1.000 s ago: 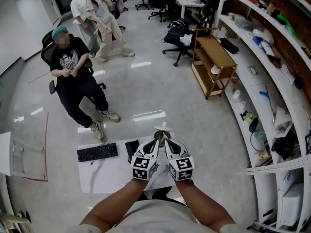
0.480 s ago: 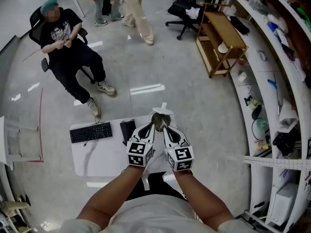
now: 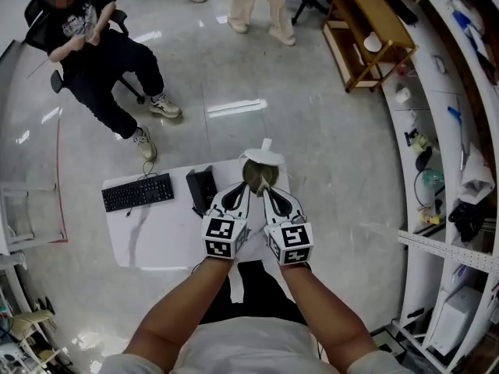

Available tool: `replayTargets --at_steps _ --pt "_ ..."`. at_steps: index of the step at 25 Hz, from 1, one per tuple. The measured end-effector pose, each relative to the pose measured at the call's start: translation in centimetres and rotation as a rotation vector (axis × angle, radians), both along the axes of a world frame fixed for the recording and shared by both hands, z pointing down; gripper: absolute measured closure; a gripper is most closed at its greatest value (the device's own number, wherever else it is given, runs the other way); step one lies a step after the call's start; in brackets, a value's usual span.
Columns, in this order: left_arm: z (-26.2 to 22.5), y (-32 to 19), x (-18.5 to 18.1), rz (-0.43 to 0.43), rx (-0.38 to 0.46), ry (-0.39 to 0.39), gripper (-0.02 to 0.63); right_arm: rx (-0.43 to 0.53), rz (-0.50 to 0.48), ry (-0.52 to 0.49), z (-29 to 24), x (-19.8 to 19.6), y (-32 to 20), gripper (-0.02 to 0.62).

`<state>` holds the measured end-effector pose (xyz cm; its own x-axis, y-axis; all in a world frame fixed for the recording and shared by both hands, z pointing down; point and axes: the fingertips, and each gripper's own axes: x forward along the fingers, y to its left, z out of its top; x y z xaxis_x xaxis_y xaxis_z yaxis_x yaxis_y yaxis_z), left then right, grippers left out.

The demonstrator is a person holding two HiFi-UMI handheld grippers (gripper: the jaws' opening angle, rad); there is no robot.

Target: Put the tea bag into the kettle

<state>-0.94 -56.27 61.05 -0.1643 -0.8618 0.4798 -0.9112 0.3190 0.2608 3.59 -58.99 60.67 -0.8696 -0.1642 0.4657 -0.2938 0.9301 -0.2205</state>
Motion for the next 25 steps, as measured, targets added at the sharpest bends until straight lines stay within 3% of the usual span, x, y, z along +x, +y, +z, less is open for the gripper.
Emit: replayTargets --at_steps 9,16,25 --pt "7.0 0.4 -0.1 -0.008 -0.053 0.046 0.598 -0.038 0.006 0.050 6.7 -0.7 -0.5 0.584" --pt "10.2 -0.9 0.7 0.030 -0.069 0.006 0.598 -0.047 -0.019 0.077 10.3 -0.9 -1.2 0.584" --pt "14.6 -1.6 0.2 0.025 -0.080 0.047 0.598 -0.073 -0.022 0.105 15.4 -1.8 -1.7 0.584"
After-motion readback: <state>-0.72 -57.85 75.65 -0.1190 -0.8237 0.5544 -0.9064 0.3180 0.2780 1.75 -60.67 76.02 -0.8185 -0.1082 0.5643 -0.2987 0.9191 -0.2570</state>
